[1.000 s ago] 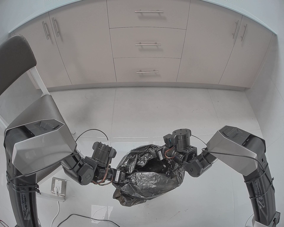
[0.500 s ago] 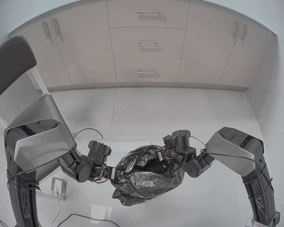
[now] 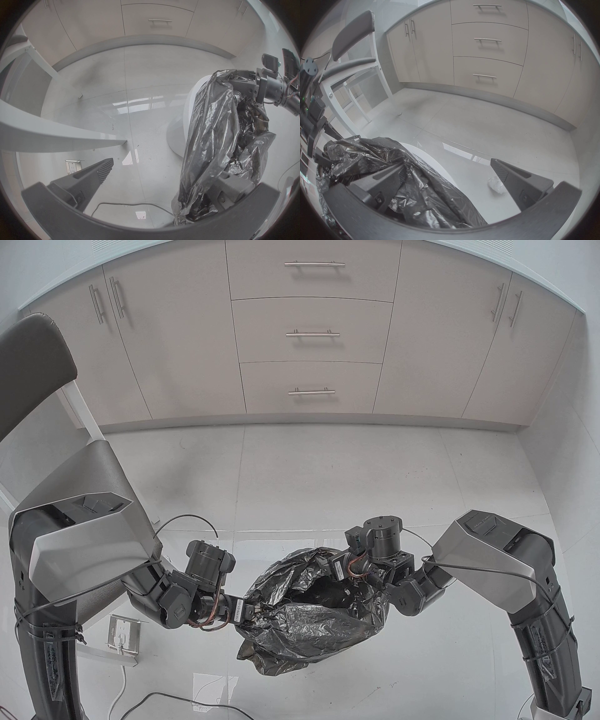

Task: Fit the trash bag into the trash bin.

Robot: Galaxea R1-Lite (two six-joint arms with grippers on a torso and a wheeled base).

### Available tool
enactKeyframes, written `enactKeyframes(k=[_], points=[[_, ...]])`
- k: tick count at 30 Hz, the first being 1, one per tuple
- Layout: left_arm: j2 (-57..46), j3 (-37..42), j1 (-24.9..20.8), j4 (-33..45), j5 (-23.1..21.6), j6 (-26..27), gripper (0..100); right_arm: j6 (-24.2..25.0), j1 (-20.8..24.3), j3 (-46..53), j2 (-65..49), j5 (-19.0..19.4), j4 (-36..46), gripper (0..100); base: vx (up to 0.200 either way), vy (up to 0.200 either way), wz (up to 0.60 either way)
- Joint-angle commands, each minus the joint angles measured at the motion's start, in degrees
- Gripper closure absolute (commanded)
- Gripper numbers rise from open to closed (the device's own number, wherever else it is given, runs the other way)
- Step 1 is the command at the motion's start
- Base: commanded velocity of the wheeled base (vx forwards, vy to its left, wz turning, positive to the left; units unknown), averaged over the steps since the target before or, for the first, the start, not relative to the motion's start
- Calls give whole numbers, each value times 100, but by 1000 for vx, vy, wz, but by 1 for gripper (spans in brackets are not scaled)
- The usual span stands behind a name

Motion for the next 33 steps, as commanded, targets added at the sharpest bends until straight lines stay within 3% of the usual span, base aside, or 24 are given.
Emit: enactKeyframes(k=[1,15,24,33], points=[[229,-84,49,-23,-9,-11,0,-2,-6,-5,55,0,-9,0,0,0,0],[290,-163,137,-32,-62,-37,0,16,-24,3,37,-9,-62,0,0,0,0],[-413,101,-162,-32,-194,-134,0,-2,275,531,-543,-9,-203,0,0,0,0],[-299,-5,-100,-120,-203,-125,0,-2,204,135,-253,-17,-115,0,0,0,0]])
